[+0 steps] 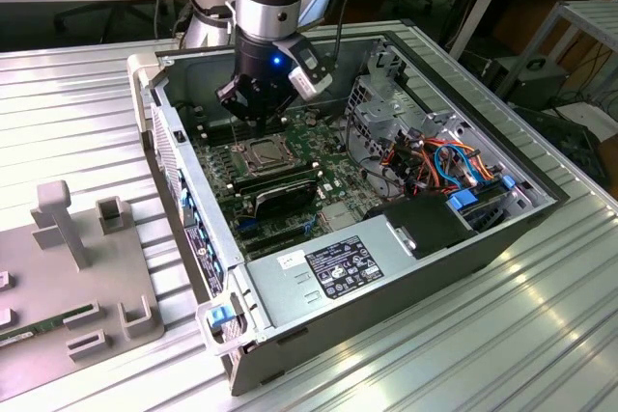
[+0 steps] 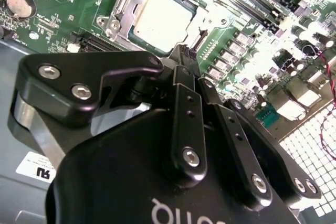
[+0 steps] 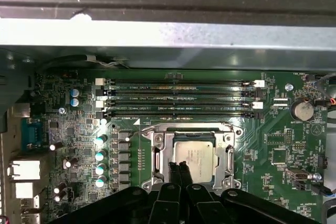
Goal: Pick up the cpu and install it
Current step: 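Install the first cpu locking lever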
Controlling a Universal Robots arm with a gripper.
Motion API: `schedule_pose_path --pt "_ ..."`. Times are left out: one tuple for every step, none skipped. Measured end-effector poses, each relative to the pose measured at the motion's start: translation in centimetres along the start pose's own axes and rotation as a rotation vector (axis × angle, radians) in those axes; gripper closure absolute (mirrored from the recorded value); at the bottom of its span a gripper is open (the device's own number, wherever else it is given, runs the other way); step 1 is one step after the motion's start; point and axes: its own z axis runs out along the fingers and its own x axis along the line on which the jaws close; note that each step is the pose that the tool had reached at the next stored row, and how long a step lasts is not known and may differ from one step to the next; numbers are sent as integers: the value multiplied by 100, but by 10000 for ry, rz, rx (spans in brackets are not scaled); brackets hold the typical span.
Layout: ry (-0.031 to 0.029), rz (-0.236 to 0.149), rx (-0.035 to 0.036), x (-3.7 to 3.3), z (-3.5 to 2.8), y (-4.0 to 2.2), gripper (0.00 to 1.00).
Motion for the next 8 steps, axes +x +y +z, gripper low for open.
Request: schedule_pose_path --pt "-1 1 -1 17 0 0 89" --pt "-2 0 -1 37 0 1 89" --pt "-2 0 -1 60 -1 0 89" --pt "-4 -1 -2 107 -3 1 89" --pt "-6 0 -2 157 -4 1 89" --pt "-8 -1 -3 191 -5 1 89" --pt "-11 -2 -2 226 -7 1 89" --pt "-14 0 -2 267 -8 1 89"
